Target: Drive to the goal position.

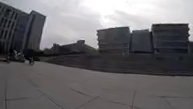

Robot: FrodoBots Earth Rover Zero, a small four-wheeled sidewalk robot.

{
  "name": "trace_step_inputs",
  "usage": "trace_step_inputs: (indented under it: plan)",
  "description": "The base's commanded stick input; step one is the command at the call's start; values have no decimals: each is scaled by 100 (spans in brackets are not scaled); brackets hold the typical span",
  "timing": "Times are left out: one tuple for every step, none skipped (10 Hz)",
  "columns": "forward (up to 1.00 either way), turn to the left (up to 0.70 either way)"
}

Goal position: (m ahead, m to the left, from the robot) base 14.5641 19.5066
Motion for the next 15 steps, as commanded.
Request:
trace_step_inputs:
  plan:
    - [70, 0]
    - [70, 21]
    - [70, 35]
    - [70, 35]
    - [70, 35]
    - [70, 35]
    - [70, 35]
    - [70, 35]
    - [70, 31]
    - [70, 18]
    - [70, 5]
    - [70, 0]
    - [70, 0]
    - [70, 0]
    - [70, 0]
